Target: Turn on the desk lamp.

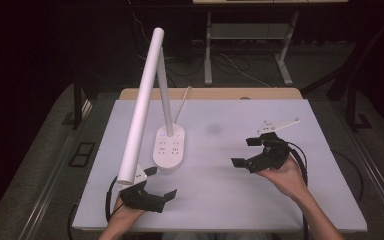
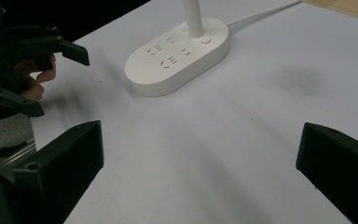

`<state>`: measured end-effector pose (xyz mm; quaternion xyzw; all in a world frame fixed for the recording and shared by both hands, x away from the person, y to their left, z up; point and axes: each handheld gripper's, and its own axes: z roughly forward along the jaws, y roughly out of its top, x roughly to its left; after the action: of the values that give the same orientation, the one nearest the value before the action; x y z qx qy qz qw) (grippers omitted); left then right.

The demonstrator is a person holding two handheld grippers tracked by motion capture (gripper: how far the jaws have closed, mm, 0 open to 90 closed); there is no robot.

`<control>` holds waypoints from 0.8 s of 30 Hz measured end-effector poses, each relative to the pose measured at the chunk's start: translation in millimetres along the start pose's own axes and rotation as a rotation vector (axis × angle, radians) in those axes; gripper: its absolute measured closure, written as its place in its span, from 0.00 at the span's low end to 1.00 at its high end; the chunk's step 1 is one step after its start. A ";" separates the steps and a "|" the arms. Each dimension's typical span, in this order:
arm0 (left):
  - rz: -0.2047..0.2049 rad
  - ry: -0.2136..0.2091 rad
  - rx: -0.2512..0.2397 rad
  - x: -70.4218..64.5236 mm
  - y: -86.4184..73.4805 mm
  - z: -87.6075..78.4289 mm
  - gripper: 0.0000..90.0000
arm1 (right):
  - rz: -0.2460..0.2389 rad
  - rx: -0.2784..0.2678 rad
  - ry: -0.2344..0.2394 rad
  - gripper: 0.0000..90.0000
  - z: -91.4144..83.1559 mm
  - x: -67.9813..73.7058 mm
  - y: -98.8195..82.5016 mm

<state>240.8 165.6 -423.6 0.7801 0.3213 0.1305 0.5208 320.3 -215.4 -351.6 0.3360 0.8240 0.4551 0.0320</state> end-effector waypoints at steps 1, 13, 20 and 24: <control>-0.001 0.000 -0.001 -0.1 0.0 0.2 0.00 | 0.000 0.002 0.000 0.00 1.3 -0.4 1.6; 0.004 0.000 -0.001 -0.2 0.1 -0.7 0.00 | -0.006 0.012 0.005 0.00 24.6 -1.1 21.3; 0.003 0.001 -0.005 0.1 0.1 -1.4 0.00 | -0.018 0.024 0.004 0.00 41.2 -1.4 34.2; 0.006 -0.001 -0.004 0.1 0.1 -1.6 0.00 | -0.018 0.026 0.005 0.00 46.9 -2.1 39.9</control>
<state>240.0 166.9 -422.9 0.7800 0.3185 0.1326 0.5221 359.7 -168.1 -348.7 0.3279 0.8330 0.4447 0.0295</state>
